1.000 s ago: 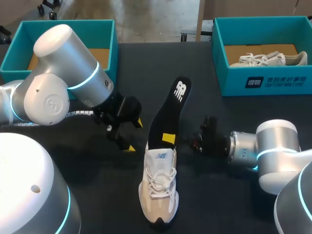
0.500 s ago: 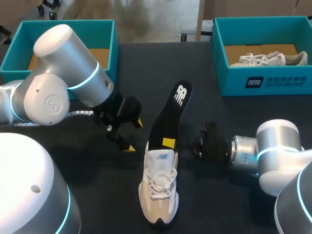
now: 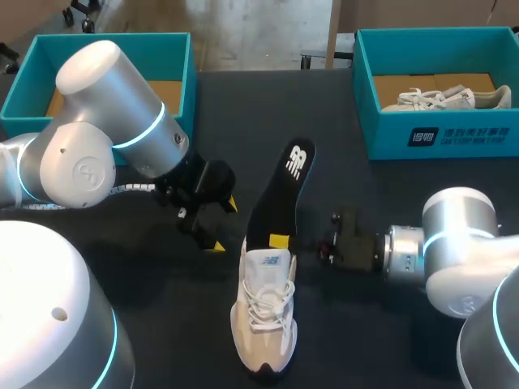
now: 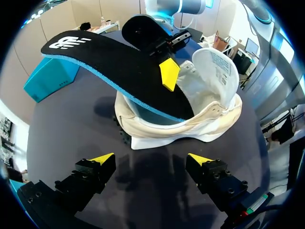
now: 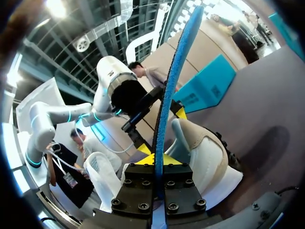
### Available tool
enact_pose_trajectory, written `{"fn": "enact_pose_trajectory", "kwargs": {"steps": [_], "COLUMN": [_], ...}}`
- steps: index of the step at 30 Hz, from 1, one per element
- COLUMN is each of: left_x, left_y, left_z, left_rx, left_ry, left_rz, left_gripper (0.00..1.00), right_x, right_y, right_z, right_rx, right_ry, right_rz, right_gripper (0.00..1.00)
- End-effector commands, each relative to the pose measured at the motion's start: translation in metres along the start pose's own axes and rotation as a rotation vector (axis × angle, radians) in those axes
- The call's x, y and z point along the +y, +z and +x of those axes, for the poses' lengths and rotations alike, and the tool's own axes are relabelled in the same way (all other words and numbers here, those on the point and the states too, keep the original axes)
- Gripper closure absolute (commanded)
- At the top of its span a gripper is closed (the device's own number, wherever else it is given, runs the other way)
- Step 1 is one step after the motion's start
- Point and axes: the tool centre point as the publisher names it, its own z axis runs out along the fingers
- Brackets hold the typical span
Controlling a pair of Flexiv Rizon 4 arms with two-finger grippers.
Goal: Take the shoe out of the shoebox, open the shoe tongue, remove and reinsert the insole, then place the shoe into the shoebox
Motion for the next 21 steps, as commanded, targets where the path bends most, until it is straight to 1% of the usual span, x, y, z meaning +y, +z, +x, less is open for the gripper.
{"fn": "enact_pose_trajectory", "kwargs": {"steps": [1,5,6,7,8,11,14,21], "left_x": [0.001,0.001,0.001,0.001,0.001,0.001,0.001,0.001], "left_y": [0.0,0.0,0.0,0.0,0.0,0.0,0.0,0.0], "left_z": [0.001,0.001,0.001,0.001,0.001,0.001,0.001,0.001], "left_rx": [-0.001,-0.001,-0.001,-0.001,-0.001,-0.001,-0.001,-0.001], "left_ry": [0.001,0.001,0.001,0.001,0.001,0.001,0.001,0.001], "left_rz": [0.002,0.002,0.002,0.002,0.002,0.002,0.002,0.002], "left_gripper": [0.0,0.0,0.0,0.0,0.0,0.0,0.0,0.0], "right_x": [-0.004,-0.003,-0.002,-0.001,0.0,0.004,0.007,0.013], "right_y": [-0.003,-0.005,-0.005,-0.006,-0.006,-0.006,-0.006,-0.002], "right_z": [0.005,0.006,0.007,0.008,0.009,0.012,0.014,0.014], "right_rx": [-0.019,-0.012,-0.005,0.002,0.006,0.022,0.034,0.059], "right_ry": [0.003,0.006,0.006,0.004,0.003,-0.009,-0.018,-0.034], "right_rz": [0.002,-0.004,-0.005,-0.008,-0.009,-0.013,-0.013,-0.001], "right_gripper": [1.0,1.0,0.98,0.87,0.82,0.78,0.77,0.7]}}
